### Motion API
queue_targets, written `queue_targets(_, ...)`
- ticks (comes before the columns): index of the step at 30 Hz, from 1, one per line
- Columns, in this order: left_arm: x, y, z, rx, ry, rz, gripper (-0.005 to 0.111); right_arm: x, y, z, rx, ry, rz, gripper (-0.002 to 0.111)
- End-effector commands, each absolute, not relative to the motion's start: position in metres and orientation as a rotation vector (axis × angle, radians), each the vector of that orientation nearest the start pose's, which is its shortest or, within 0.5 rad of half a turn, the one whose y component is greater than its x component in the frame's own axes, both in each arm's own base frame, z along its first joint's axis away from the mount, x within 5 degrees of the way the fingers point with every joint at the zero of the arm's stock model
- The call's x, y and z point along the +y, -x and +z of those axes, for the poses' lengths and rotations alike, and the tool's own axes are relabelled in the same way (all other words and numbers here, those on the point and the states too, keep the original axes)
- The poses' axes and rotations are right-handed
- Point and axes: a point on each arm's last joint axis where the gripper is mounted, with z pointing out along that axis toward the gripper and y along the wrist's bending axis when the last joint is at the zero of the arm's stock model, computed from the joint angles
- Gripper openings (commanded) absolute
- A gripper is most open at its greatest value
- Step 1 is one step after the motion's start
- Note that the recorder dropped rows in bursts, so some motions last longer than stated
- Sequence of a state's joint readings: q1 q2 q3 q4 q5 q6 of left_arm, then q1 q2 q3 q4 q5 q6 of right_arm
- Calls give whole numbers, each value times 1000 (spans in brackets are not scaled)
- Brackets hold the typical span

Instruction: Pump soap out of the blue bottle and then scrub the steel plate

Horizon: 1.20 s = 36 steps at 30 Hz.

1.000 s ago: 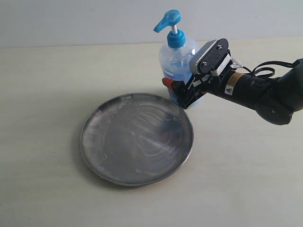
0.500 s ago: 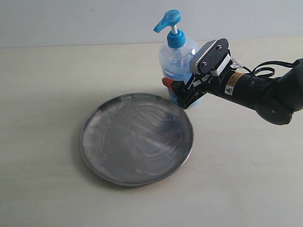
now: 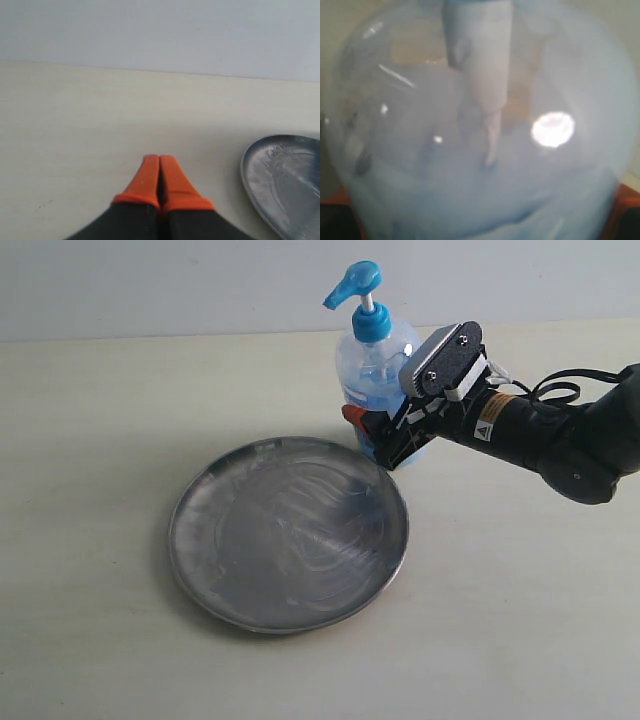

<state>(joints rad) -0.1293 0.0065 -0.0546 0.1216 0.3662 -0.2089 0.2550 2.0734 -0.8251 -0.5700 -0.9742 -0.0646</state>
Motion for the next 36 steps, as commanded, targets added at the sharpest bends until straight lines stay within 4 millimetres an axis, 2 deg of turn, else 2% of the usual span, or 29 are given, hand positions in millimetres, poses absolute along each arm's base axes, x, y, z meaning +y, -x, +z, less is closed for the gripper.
queue_targets(1,-3,-53,214,1755,9,-136,0,134,-350,121,1517,884,305,0)
queue_targets(8,-5,-61,234,1747,4,-140,0,135,-349,121,1507,900,293,0)
queue_targets(23,-11,-94,284,1718,-15,-158,0,136,-351,126,1460,881,309,0)
queue_targets(32,-38,-118,301,1762,-189,-295,0,136,-351,127,1459,867,323,0)
queue_targets(36,-44,-129,314,1731,-201,-310,0,136,-351,127,1459,867,323,0)
